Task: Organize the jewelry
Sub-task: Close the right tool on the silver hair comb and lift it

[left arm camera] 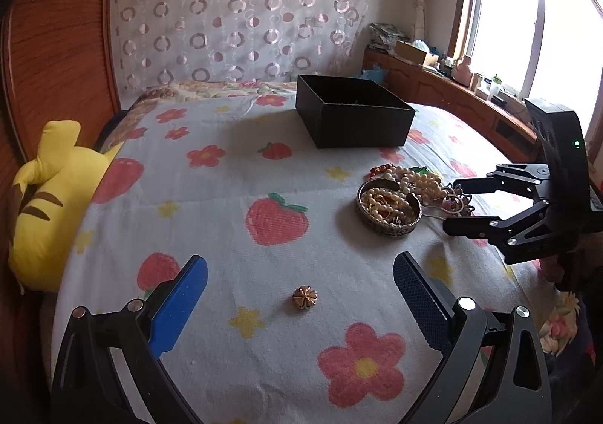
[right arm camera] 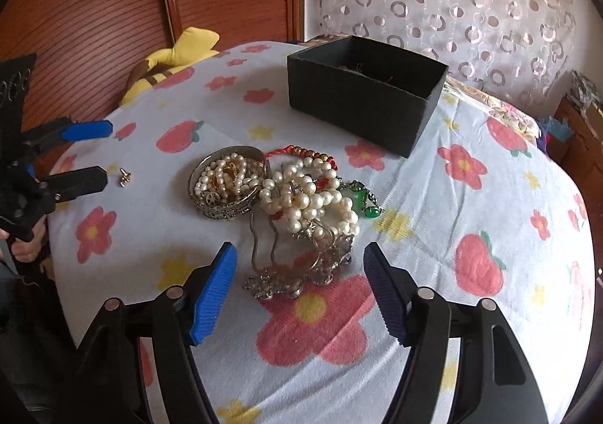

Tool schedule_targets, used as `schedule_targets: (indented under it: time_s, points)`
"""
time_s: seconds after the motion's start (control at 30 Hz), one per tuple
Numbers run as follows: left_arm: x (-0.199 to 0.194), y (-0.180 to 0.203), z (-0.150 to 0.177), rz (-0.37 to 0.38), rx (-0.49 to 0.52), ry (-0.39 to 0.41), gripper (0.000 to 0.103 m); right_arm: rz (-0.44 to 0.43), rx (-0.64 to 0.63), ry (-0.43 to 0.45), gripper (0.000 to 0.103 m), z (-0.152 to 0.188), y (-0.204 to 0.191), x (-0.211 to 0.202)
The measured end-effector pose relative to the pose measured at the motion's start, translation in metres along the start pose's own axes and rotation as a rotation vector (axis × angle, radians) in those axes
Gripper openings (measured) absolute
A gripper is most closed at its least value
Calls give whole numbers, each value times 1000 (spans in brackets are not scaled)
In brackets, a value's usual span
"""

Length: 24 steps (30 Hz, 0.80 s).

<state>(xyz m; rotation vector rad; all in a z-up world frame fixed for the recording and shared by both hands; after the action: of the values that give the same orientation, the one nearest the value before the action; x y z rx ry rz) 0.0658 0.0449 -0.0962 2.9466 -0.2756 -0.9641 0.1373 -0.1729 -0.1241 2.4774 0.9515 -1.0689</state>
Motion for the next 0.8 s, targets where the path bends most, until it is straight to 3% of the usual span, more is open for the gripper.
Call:
schedule_targets:
  time_s: [0.2,0.27,0.8]
  points:
    - [-1,1,0,2,1,-1,95,24,-40,-10,71,-3,-4,5]
    - [-1,1,0,4,2,-1,95,17,-39,-6,58,-2,-4,3]
    - [-1,5,1,0,8,-3,95,72,-87,18,56,5,0,-34]
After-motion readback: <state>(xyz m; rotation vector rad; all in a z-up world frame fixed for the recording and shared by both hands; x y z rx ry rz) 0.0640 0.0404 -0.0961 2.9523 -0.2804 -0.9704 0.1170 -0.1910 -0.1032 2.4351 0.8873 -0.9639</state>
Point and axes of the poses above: each gripper's, at about its wrist camera, not at the fingertips, and x roughly the way its jaws point, y to its right, z to its underside, the point moved 1 cm from there along x, roughly the way its jaws point, and after that the axes turned 5 degrees about y, right-handed, at the moved point
